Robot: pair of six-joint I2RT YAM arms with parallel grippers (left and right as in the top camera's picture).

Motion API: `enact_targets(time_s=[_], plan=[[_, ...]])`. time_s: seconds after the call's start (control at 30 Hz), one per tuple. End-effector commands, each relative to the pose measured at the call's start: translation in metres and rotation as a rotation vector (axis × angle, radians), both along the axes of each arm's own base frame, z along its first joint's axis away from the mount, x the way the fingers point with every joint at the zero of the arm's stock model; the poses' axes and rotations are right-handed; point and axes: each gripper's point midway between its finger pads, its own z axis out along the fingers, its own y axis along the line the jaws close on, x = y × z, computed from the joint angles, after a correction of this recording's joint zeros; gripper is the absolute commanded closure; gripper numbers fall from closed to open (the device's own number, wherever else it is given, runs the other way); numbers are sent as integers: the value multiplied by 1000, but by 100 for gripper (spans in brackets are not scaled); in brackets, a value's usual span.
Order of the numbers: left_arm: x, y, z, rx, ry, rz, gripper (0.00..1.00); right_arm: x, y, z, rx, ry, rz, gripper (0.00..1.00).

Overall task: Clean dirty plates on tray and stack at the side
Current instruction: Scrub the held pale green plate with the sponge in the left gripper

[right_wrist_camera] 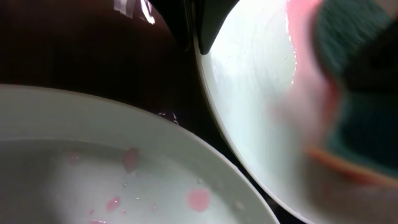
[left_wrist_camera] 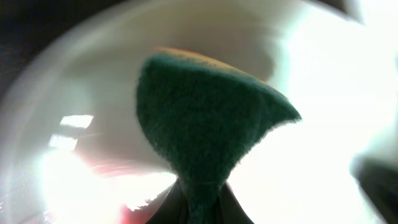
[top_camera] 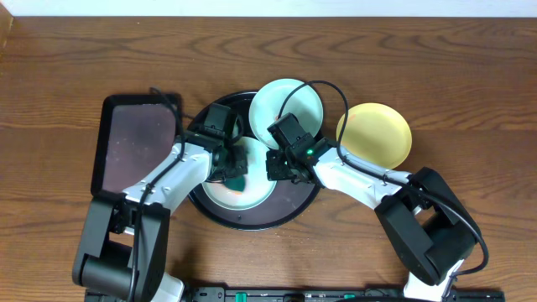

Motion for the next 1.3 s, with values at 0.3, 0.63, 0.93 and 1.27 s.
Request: enact_targets(time_s=[0.3, 0.63, 0.93, 1.27], plan=[[-11, -18, -5, -52, -11, -249, 93, 7, 1, 2, -1, -13, -14, 99], [-26, 85, -10, 400, 56, 545, 93, 7, 1, 2, -1, -14, -13, 99], [-14, 52, -6, 258, 50, 295, 93, 7, 1, 2, -1, -13, -12, 99], [38, 47, 111, 109, -287, 250, 93, 1, 7, 3, 23, -2, 47, 99]])
